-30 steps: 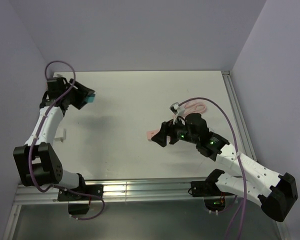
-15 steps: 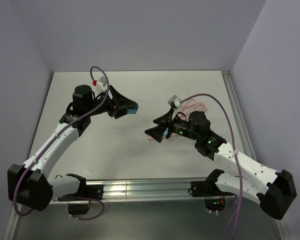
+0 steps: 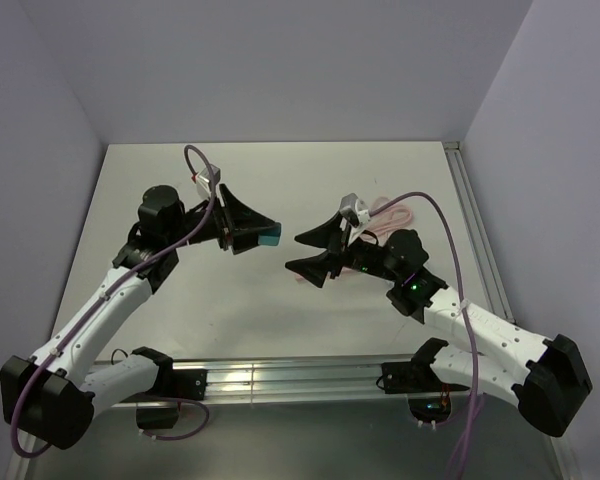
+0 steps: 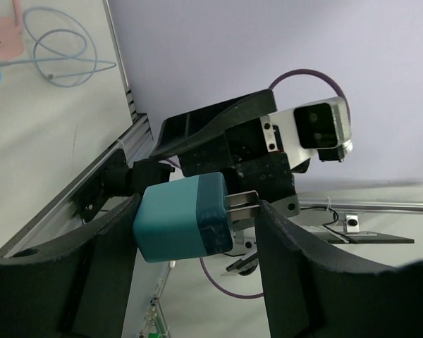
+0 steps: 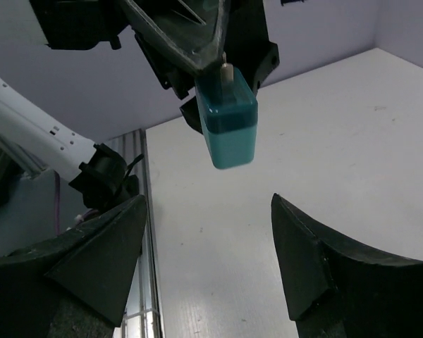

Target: Insert the plug

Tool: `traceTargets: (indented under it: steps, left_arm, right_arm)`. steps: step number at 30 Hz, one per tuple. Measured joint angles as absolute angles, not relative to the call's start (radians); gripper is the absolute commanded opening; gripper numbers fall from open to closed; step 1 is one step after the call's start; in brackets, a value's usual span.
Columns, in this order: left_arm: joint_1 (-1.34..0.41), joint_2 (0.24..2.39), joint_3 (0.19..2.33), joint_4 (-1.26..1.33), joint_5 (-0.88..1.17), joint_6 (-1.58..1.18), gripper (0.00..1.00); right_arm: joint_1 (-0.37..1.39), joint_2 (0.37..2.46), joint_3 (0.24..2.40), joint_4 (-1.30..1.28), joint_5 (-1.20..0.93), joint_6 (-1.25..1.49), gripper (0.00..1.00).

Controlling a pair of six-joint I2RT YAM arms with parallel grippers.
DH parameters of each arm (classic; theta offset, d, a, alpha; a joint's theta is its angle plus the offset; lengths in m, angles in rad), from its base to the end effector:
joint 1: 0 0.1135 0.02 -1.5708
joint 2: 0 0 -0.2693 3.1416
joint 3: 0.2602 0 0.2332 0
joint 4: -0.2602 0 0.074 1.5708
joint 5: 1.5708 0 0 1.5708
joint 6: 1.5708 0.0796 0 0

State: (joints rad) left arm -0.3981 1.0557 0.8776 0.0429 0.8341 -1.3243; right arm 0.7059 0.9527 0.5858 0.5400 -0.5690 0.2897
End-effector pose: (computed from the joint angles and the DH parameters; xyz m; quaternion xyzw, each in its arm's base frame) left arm 0.2040 -0.1497 0.3498 -0.0693 0.7352 -0.6550 0.1603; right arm 0.1508 0.1849 0.3324 -0.3378 0.5598 0.5095 0.5594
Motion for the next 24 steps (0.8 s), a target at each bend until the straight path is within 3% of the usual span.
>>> traceTargets:
  steps: [13,16,20,22,23,24]
  left_arm:
    - [-0.485,1.055,0.834,0.102,0.833,-1.383,0.0]
    - [-0.501,1.055,0.826,0.115,0.832,-1.388,0.0]
    - [-0.509,1.055,0.81,0.127,0.811,-1.401,0.01]
    - [-0.509,1.055,0.807,0.133,0.807,-1.41,0.2]
    - [-0.509,1.055,0.807,0.134,0.806,-1.412,0.29]
    - [-0.51,1.056,0.807,0.136,0.804,-1.409,0.4]
  right_arm:
    - [0.706,1.111,0.684,0.604,-0.648,0.29,0.72]
    - [0.706,1.127,0.697,0.625,-0.66,0.291,0.65]
    - [0.709,1.137,0.707,0.641,-0.699,0.307,0.32]
    - [0.71,1.137,0.707,0.645,-0.709,0.316,0.07]
    - [0.71,1.137,0.707,0.645,-0.709,0.321,0.0]
    - [0.709,1.137,0.707,0.644,-0.707,0.329,0.0]
